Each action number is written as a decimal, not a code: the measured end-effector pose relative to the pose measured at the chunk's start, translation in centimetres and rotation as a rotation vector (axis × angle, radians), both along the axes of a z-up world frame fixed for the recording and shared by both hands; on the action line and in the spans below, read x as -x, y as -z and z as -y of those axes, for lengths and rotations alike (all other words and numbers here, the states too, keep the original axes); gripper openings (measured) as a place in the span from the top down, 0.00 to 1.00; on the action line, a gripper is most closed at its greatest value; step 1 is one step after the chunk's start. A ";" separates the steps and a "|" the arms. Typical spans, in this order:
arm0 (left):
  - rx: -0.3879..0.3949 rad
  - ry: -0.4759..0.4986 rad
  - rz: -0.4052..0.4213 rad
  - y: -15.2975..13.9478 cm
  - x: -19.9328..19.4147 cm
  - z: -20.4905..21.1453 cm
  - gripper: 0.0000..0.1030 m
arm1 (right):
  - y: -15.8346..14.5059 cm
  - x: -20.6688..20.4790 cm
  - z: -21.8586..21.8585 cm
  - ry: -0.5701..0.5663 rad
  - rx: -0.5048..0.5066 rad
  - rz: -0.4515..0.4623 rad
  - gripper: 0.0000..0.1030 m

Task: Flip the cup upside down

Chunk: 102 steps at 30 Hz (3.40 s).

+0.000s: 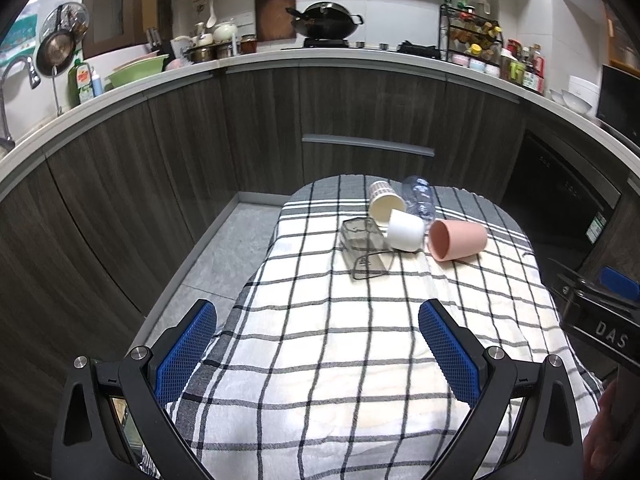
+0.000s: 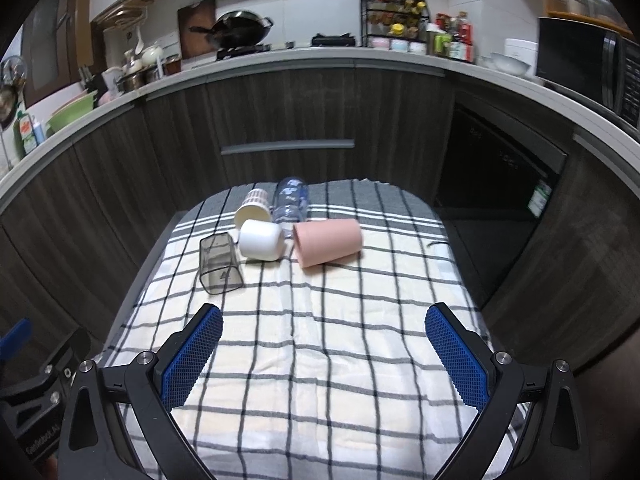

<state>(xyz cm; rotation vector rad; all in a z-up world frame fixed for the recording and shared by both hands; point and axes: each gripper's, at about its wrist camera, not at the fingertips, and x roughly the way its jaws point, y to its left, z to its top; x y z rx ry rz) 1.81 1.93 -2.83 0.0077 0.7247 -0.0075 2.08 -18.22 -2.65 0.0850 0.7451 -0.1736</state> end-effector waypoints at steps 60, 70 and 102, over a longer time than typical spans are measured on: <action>0.043 -0.067 -0.150 8.5 -14.8 -7.3 0.00 | 14.6 -26.1 -11.6 -0.312 -0.030 -0.612 0.35; 0.045 0.006 -0.164 7.2 -8.6 -6.6 0.00 | 12.4 -14.8 -6.8 -0.115 -0.073 -0.590 0.34; -0.037 0.189 -0.256 6.9 -4.8 4.6 0.00 | 5.7 -1.0 2.3 0.130 -0.079 -0.185 0.10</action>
